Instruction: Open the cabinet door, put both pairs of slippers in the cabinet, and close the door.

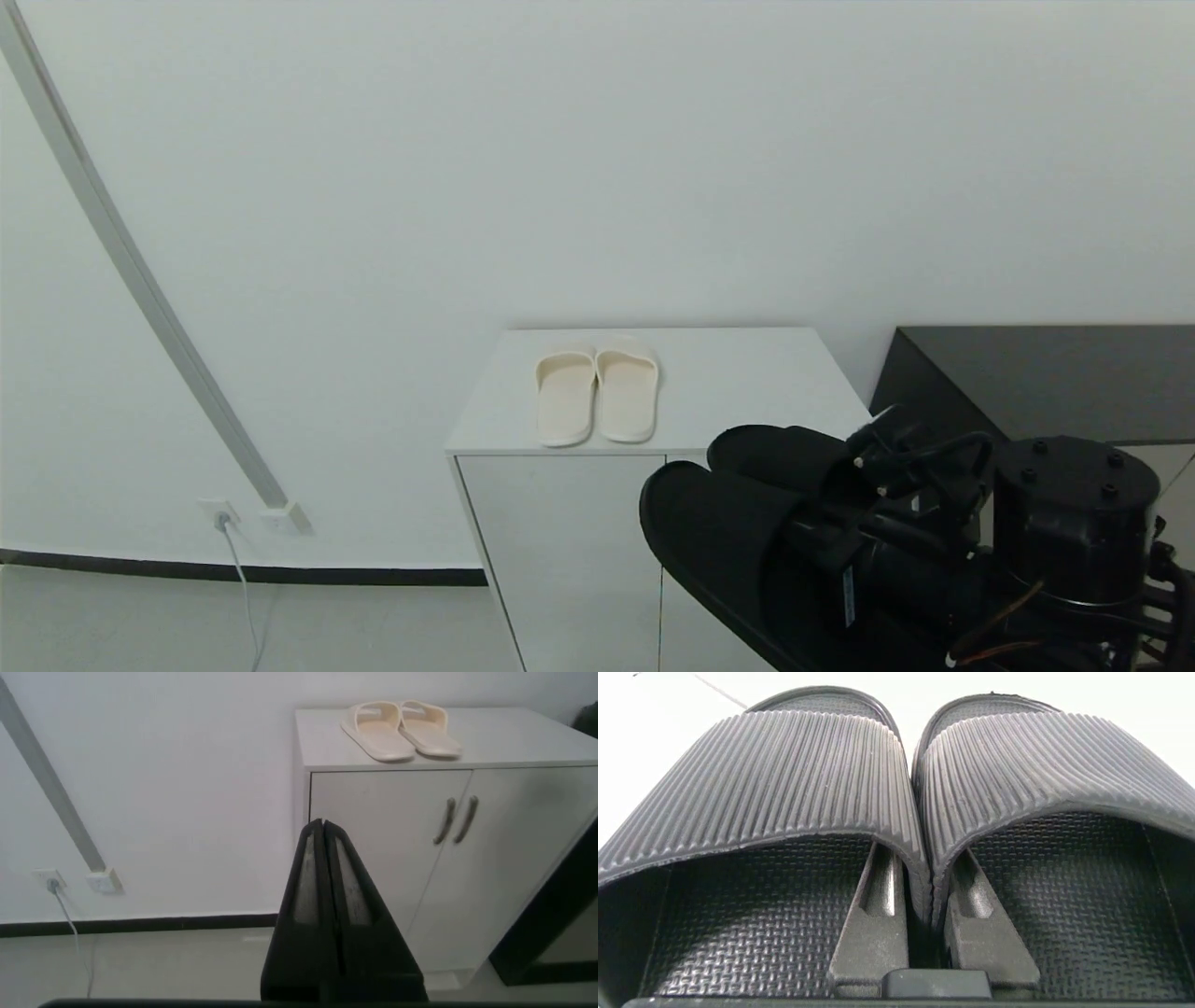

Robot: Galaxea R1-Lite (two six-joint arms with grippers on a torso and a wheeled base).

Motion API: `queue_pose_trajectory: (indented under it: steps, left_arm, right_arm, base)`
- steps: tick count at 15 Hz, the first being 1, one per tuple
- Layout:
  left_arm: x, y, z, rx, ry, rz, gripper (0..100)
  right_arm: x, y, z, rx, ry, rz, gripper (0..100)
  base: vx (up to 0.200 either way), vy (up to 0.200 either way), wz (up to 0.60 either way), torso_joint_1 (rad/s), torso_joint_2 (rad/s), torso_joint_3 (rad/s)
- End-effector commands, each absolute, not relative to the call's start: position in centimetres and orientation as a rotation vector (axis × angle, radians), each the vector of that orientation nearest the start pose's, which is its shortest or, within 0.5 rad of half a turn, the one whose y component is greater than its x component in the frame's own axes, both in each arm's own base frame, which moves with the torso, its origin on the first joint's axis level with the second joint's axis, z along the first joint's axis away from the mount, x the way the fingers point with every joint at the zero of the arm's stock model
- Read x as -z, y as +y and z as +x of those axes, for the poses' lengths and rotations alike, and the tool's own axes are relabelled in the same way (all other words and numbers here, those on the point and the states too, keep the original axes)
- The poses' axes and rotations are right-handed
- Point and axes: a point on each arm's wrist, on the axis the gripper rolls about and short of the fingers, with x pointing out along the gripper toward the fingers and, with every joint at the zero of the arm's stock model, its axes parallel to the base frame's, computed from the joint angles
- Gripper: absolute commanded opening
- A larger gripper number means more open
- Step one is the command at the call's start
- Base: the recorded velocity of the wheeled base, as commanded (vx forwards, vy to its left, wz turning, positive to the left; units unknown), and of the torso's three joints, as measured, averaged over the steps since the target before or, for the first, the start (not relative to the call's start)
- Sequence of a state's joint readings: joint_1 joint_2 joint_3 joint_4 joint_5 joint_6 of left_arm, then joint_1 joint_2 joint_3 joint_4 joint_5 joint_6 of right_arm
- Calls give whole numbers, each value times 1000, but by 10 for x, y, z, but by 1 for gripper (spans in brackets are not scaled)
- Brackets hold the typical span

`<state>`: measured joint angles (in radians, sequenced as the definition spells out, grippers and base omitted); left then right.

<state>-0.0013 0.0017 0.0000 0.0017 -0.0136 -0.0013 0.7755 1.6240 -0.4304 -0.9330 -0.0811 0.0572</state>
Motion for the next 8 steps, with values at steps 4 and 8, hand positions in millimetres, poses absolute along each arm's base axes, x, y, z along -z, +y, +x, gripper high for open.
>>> queue_pose_trajectory:
  steps: [4,8]
  left_arm:
    - [-75,0,-23,14,3,-2,0]
    - [-75,0,-23,15,3,-2,0]
  right_arm:
    - [-133,170,176,-687,277,-92,0]
    - [-132,168,176,-684,280,-92,0]
  base:
    - [0,0,0,0,0,0]
    - [0,0,0,0,0,0]
